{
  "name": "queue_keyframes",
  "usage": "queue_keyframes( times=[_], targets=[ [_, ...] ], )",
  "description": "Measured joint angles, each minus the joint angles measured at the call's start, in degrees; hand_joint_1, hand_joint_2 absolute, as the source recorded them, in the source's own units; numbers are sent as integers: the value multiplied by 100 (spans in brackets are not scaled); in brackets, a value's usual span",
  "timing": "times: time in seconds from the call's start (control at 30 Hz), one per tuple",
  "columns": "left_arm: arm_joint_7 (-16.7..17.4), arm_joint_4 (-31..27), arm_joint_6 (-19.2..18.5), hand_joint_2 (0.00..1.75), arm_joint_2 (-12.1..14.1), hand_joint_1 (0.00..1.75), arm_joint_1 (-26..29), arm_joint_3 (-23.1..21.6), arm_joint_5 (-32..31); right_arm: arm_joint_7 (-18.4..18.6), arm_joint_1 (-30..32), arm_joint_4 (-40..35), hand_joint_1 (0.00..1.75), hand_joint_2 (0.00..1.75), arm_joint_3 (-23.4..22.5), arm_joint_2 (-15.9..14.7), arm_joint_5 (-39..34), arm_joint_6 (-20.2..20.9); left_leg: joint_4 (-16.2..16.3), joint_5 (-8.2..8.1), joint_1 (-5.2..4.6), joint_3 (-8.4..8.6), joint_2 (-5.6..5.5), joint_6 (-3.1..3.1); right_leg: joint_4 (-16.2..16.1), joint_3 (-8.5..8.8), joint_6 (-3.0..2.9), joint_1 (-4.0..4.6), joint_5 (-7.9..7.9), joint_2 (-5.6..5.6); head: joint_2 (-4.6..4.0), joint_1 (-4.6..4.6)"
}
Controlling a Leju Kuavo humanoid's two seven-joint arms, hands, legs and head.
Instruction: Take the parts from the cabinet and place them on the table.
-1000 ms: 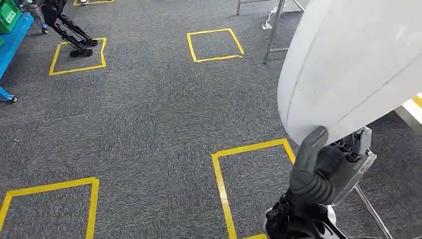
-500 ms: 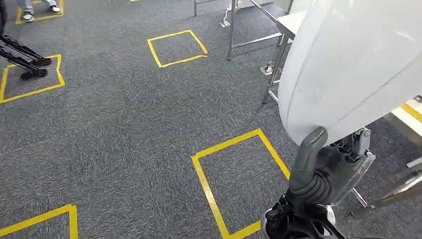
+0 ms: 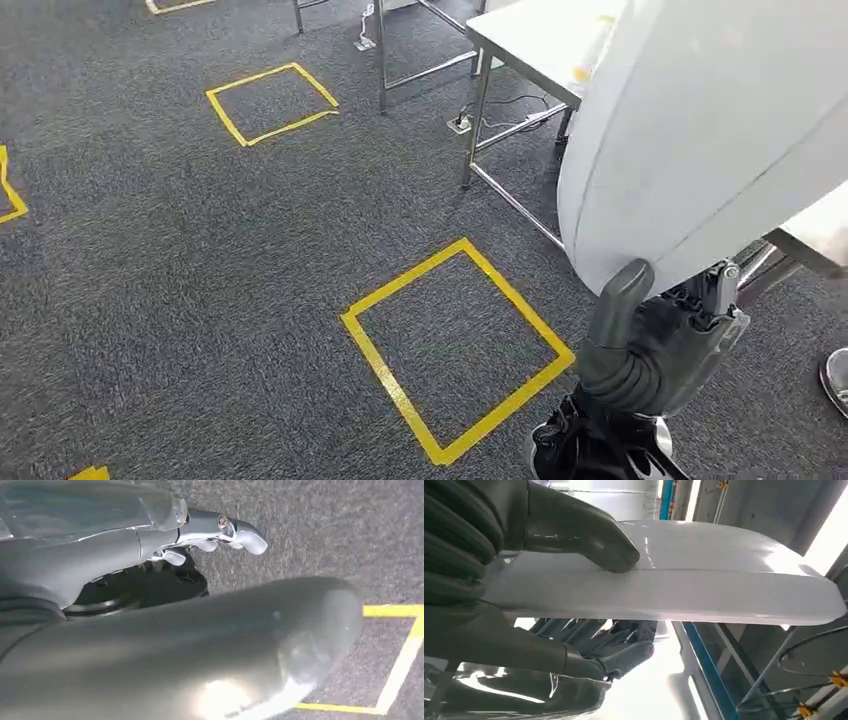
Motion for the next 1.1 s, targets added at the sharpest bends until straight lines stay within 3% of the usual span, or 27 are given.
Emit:
queue_keyframes(
  times=[0.1, 0.13, 0.17, 0.2, 0.23, 0.27, 0.3, 0.33, 0.4, 0.43, 0.47, 0.5, 0.6, 0.63, 0.67, 0.7, 0.77, 0.8, 0.83, 0.87, 0.9, 0.93, 0.97, 1.0, 1.03, 1.1],
  targets=[
    [-4, 2, 2, 0, -31, 0, -9, 2, -9, -2, 22, -2, 175, 175, -9, -2, -20, 17, -51, 13, -26, 52, 229, -41, -107, -11, -76, -6, 95, 221, 0, 9],
    [-15, 0, 2, 0, -13, 0, -25, 2, -9, -2, 31, -2, 175, 175, -11, 0, -17, 31, 9, -76, 3, 22, -93, -75, -191, 51, -41, -85, 150, 261, 0, 2],
    [-26, 0, 2, 0, -11, 0, -27, 0, -9, -7, 6, -2, 175, 175, -13, 4, -17, 35, 235, -231, 14, -74, -405, -103, -206, 54, -56, -114, 168, 332, 0, 16],
    [-33, 0, 2, 0, -9, 0, -20, 0, -9, -4, 3, -2, 175, 175, -13, 18, -17, 42, 630, -436, 23, -253, -537, -132, -208, 38, -63, -142, 179, 390, 0, 5],
    [-35, 0, 2, 0, 11, 0, 0, 0, -9, -4, 11, 2, 175, 175, -15, 24, -17, 48, 1090, -633, 35, -459, -583, -158, -203, 32, -60, -154, 181, 461, 0, -6],
    [-35, 0, 2, 0, 30, 0, 13, 0, -11, -4, 14, 7, 175, 175, -17, 28, -15, 50, 1490, -764, 50, -645, -586, -185, -196, 32, -59, -162, 181, 533, 0, 3],
    [-37, 0, 2, 0, 41, 0, 21, 2, -11, -4, 15, 9, 175, 175, -24, 31, -13, 55, 1696, -757, 70, -753, -585, -212, -188, 32, -51, -178, 185, 613, 0, 5],
    [-37, 0, 2, 0, 55, 0, 21, 2, -11, -2, 17, 9, 175, 175, -28, 33, -13, 63, 1569, -608, 97, -712, -585, -235, -178, 34, -36, -204, 185, 704, 0, 9],
    [-39, 0, 0, 0, 63, 0, 21, 2, -22, -2, 16, 9, 175, 175, -33, 39, -11, 89, 712, -87, 169, -311, -647, -315, -111, 29, 44, -278, 156, 877, 0, 9],
    [-39, 0, -2, 0, 63, 0, 21, 0, -28, -2, 16, 7, 175, 175, -37, 39, -9, 96, 218, 124, 245, -83, -842, -386, -33, 5, 110, -307, 114, 953, 0, 9],
    [-37, 6, -2, 0, 57, 0, 21, 0, -30, -4, 13, 7, 175, 175, -39, 44, -6, 101, 159, -24, 264, -37, -1160, -463, 46, -63, 174, -284, 83, 1016, 0, -10],
    [-39, 7, -9, 0, 50, 0, 17, -2, -44, 4, -1, 2, 175, 175, -41, 55, -9, 112, 96, -82, 267, 19, -1162, -360, 153, -171, 190, -308, 74, 1105, 0, -8],
    [-37, 7, -9, 0, 57, 0, 33, 2, -44, 0, 39, 2, 175, 175, -48, 63, -17, 138, 137, -67, 230, -13, -956, -243, 100, -235, 270, -339, 142, 1283, 0, 51],
    [-37, 7, -9, 0, 52, 0, 22, 2, -42, -2, 51, 2, 175, 175, -52, 59, -15, 138, 119, -50, 247, -15, -862, -187, 148, -270, 275, -327, 112, 1143, 0, 90],
    [-37, 7, -9, 0, 52, 0, 20, 2, -42, -2, 33, 0, 175, 175, -50, 61, -15, 144, 117, -45, 236, -16, -802, -150, 358, -373, 295, -297, -39, 823, 0, 142],
    [-37, 7, -9, 0, 54, 0, 27, 2, -42, -2, 28, 0, 175, 175, -50, 61, -15, 151, 118, -45, 215, -26, -708, -136, 783, -562, 316, -298, -275, 677, 0, 169],
    [-37, 7, -7, 0, 65, 0, 42, 2, -42, 0, 42, 0, 175, 175, -52, 59, -15, 151, 120, -51, 187, -37, -521, -119, 1721, -983, 319, -299, -664, 598, 0, 186],
    [-41, 4, 0, 0, 78, 0, 41, 4, -39, -2, 48, 0, 175, 175, -52, 57, -17, 151, 121, -56, 170, -40, -431, -112, 2007, -1108, 309, -298, -730, 597, 0, 206],
    [-50, 4, 7, 0, 83, 0, 39, 4, -33, 0, 48, 0, 175, 175, -52, 55, -17, 151, 121, -61, 155, -35, -396, -105, 1972, -1075, 278, -296, -664, 597, 0, 223],
    [-55, 4, 18, 0, 83, 0, 30, 4, -33, 0, 47, 0, 175, 175, -52, 50, 0, 81, 122, -66, 138, -23, -365, -98, 1632, -875, 221, -280, -473, 595, 0, 221],
    [-59, 4, 33, 0, 83, 0, 14, 4, -33, -2, 46, -6, 175, 175, -50, 48, 26, 3, 120, -72, 120, -2, -339, -93, 1131, -598, 153, -252, -234, 592, 0, 228],
    [-63, 4, 35, 0, 76, 0, -1, 4, -33, -2, 45, -26, 175, 175, -50, 44, 33, -46, 115, -79, 109, 24, -330, -91, 548, -278, 45, -197, 24, 575, 0, 243],
    [-65, 9, 35, 0, 46, 0, -10, 4, -33, -2, 35, -48, 175, 175, -48, 42, 39, -89, 91, -80, 140, 35, -315, -89, 227, -92, -67, -144, 2, 511, 0, 254],
    [-70, 9, 35, 0, 41, 0, -21, 4, -33, -2, 31, -50, 175, 175, -46, 39, 70, -128, 90, -68, 112, 26, -302, -106, 199, -83, -79, -125, -3, 479, 0, 227],
    [-68, 9, 35, 0, 30, 0, -21, 4, -35, -4, 23, -55, 175, 175, -33, 37, 114, -166, 85, -54, 142, 13, -288, -132, 164, -83, -96, -94, -5, 481, 0, 300],
    [-65, 15, 37, 0, -9, 0, -18, 4, -46, -4, 23, -74, 175, 175, -22, 17, 140, -256, 24, -19, 146, 26, -257, -187, 64, -66, -128, -74, -7, 490, 0, 357]
  ],
)
